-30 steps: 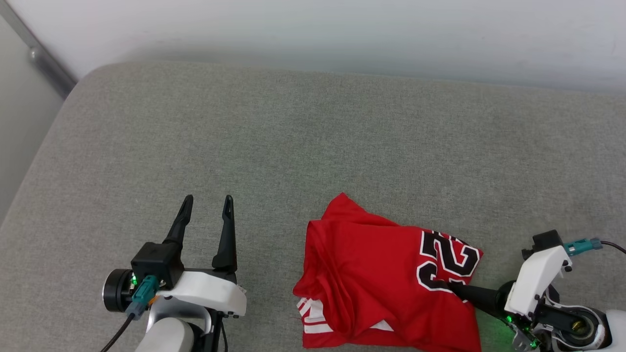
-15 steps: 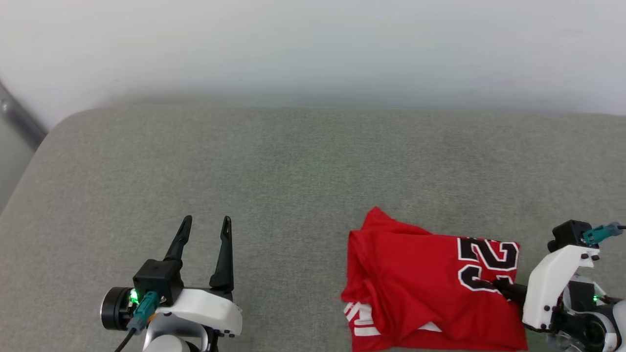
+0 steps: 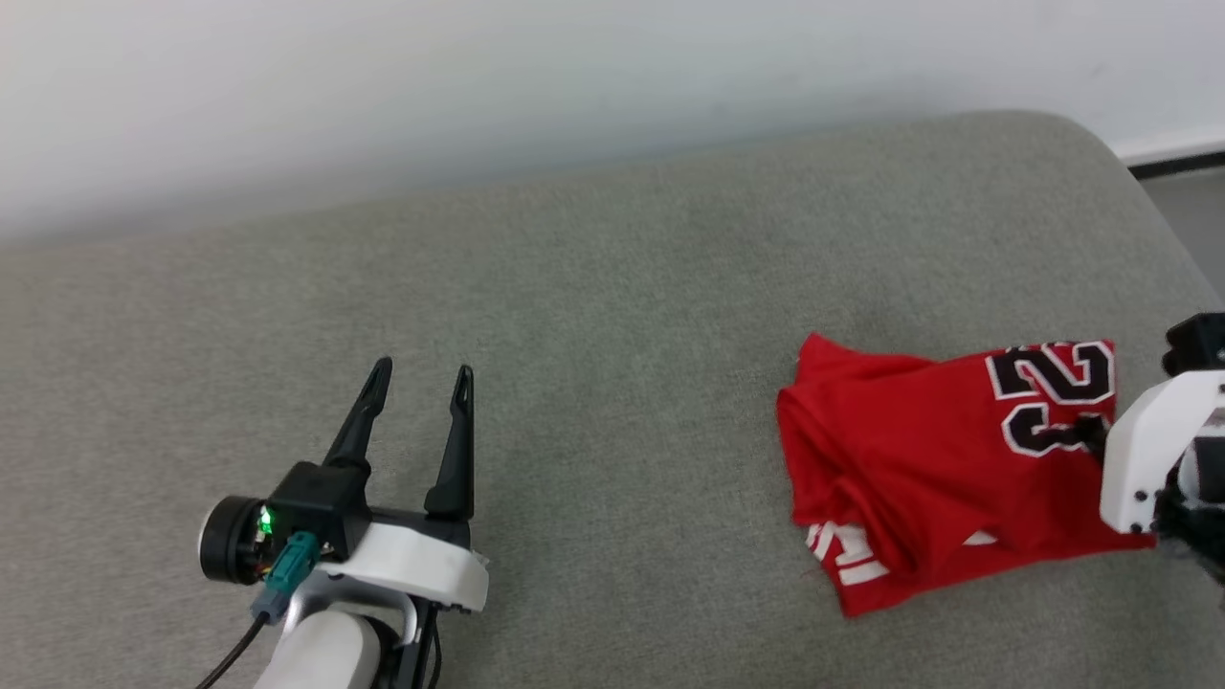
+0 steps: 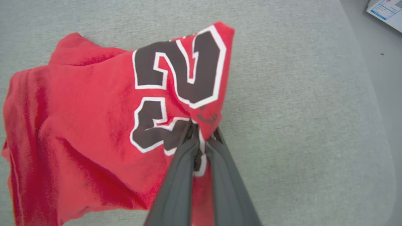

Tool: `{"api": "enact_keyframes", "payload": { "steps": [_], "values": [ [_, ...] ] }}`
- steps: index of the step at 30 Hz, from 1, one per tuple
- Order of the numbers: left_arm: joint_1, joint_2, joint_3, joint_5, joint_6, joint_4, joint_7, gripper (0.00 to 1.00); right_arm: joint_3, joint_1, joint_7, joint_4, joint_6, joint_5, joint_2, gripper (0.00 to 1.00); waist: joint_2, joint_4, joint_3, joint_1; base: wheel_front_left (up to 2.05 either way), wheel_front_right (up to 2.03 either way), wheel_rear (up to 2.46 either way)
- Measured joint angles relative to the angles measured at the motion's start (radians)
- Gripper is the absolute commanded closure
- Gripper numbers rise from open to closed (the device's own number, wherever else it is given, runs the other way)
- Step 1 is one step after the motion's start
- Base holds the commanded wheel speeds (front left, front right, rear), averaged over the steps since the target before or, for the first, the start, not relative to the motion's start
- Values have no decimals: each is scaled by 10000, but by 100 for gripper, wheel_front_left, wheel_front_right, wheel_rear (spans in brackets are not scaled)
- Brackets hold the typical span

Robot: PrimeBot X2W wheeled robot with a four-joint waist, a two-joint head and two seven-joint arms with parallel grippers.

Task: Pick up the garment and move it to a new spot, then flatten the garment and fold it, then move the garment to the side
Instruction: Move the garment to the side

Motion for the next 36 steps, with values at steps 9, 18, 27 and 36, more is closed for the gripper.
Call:
{"api": "enact_keyframes", "payload": {
  "steps": [9, 18, 27, 36],
  "values": [
    [-1499, 431, -280, 671, -150, -934, 614, 0, -1538, -1766, -1501, 1177, -2, -917, -740, 100, 0, -880, 1853, 0, 0, 0, 0],
    [-2755, 669, -420, 1133, -244, -1578, 1089, 0, -2970, -3223, -2945, 2266, 0, -1749, -920, 100, 0, -1281, 3771, 1, 0, 0, 0],
    [-3139, 734, -591, 1241, -320, -1743, 1283, 0, -3473, -3778, -4516, 3837, 0, -2671, -245, 0, 0, -1215, 4690, 2, 0, 0, 0],
    [-2593, 642, -506, 913, -151, -1266, 972, 0, -3522, -3867, -5856, 4335, 0, -3436, -337, 0, 0, -1200, 3906, 0, 0, 0, 0]
  ]
}}
